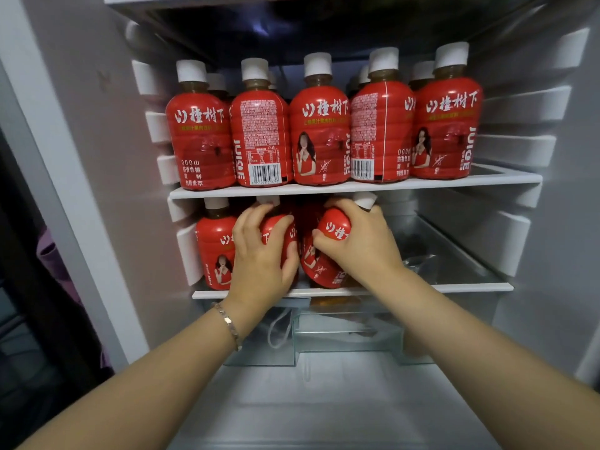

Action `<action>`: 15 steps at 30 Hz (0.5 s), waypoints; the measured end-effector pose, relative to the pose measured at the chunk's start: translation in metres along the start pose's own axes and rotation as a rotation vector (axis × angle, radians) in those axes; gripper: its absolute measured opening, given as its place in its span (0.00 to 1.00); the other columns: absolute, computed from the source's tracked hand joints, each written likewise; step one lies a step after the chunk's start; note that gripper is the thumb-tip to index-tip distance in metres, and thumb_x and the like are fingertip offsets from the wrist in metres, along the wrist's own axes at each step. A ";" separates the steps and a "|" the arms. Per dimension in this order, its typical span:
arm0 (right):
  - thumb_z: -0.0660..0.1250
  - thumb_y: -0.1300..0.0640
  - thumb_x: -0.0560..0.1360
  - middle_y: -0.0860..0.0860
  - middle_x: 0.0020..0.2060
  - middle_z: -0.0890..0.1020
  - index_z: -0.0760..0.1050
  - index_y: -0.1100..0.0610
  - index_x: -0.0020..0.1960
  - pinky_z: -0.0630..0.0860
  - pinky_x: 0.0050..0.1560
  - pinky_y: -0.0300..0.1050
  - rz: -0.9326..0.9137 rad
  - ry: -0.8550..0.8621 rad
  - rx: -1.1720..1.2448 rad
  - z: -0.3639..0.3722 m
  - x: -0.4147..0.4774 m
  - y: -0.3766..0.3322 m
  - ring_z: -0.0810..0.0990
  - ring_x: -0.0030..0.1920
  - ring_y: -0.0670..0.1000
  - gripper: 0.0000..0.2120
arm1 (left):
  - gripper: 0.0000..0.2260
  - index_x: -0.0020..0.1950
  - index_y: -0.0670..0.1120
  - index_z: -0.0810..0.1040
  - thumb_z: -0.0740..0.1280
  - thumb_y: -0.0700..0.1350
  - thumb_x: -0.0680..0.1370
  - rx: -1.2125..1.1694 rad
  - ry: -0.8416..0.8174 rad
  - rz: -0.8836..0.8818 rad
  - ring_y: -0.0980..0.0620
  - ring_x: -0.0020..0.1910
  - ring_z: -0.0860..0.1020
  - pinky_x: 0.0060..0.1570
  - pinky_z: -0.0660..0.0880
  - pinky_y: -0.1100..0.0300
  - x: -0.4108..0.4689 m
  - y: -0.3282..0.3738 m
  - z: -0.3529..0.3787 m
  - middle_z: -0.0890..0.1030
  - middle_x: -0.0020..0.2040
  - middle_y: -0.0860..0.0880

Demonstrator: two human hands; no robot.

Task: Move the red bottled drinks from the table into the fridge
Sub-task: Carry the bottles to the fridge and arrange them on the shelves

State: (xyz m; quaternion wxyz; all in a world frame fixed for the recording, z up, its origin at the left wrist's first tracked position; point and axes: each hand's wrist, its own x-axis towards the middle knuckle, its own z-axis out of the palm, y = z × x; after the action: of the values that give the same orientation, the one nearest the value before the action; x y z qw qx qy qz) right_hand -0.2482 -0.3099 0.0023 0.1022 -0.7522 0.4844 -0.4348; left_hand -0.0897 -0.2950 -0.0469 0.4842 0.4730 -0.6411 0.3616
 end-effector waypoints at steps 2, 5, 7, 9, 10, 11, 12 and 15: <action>0.70 0.43 0.68 0.56 0.57 0.73 0.71 0.44 0.63 0.75 0.57 0.50 -0.016 -0.027 -0.061 0.000 0.002 -0.003 0.75 0.57 0.58 0.24 | 0.14 0.60 0.44 0.70 0.62 0.43 0.75 -0.007 0.008 0.009 0.40 0.64 0.63 0.70 0.56 0.56 0.001 0.000 0.001 0.64 0.63 0.44; 0.68 0.41 0.70 0.56 0.56 0.74 0.70 0.43 0.64 0.73 0.56 0.50 -0.181 -0.122 -0.259 0.005 0.008 -0.014 0.75 0.57 0.60 0.24 | 0.14 0.61 0.44 0.69 0.60 0.43 0.76 -0.013 0.000 0.001 0.40 0.64 0.62 0.70 0.55 0.55 0.003 -0.003 0.002 0.63 0.64 0.44; 0.68 0.42 0.70 0.55 0.57 0.74 0.69 0.43 0.65 0.73 0.56 0.49 -0.246 -0.150 -0.265 0.005 0.011 -0.015 0.76 0.57 0.59 0.25 | 0.14 0.61 0.44 0.69 0.59 0.43 0.76 -0.021 -0.009 -0.008 0.41 0.64 0.62 0.70 0.55 0.55 0.003 -0.003 0.001 0.63 0.64 0.44; 0.69 0.45 0.71 0.54 0.60 0.68 0.62 0.43 0.70 0.73 0.60 0.49 -0.223 -0.192 -0.088 0.005 0.004 -0.003 0.73 0.61 0.57 0.30 | 0.14 0.62 0.44 0.68 0.58 0.42 0.76 -0.035 -0.021 -0.004 0.41 0.65 0.62 0.70 0.55 0.53 0.002 -0.003 0.000 0.63 0.64 0.44; 0.69 0.46 0.71 0.54 0.63 0.63 0.55 0.43 0.72 0.72 0.62 0.49 -0.203 -0.225 0.020 0.007 -0.002 0.005 0.70 0.64 0.56 0.35 | 0.14 0.62 0.44 0.68 0.57 0.42 0.76 -0.027 -0.021 0.002 0.41 0.65 0.62 0.70 0.56 0.52 0.002 -0.003 0.001 0.63 0.64 0.44; 0.70 0.48 0.72 0.53 0.66 0.59 0.47 0.44 0.75 0.71 0.65 0.48 -0.174 -0.260 0.120 0.011 -0.010 0.012 0.67 0.66 0.54 0.41 | 0.15 0.63 0.43 0.68 0.57 0.42 0.76 -0.004 -0.022 0.010 0.41 0.66 0.62 0.71 0.55 0.51 0.003 -0.003 0.001 0.63 0.64 0.44; 0.70 0.48 0.72 0.51 0.69 0.56 0.39 0.45 0.75 0.69 0.66 0.47 -0.138 -0.290 0.191 0.018 -0.017 0.019 0.64 0.69 0.52 0.46 | 0.16 0.63 0.43 0.67 0.57 0.42 0.76 0.031 -0.019 0.012 0.41 0.66 0.62 0.72 0.53 0.50 0.002 -0.003 0.002 0.63 0.64 0.43; 0.70 0.47 0.72 0.51 0.74 0.55 0.27 0.50 0.74 0.66 0.69 0.48 -0.034 -0.281 0.267 0.034 -0.019 0.030 0.63 0.71 0.52 0.54 | 0.19 0.66 0.42 0.64 0.58 0.45 0.76 0.162 0.002 -0.043 0.40 0.67 0.62 0.74 0.45 0.49 -0.001 -0.004 0.005 0.61 0.65 0.41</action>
State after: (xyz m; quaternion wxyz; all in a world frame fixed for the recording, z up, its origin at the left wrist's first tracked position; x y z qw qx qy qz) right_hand -0.2447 -0.3185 -0.0455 0.2602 -0.7935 0.3906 -0.3875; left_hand -0.0876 -0.3003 -0.0488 0.4528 0.5240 -0.5989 0.4021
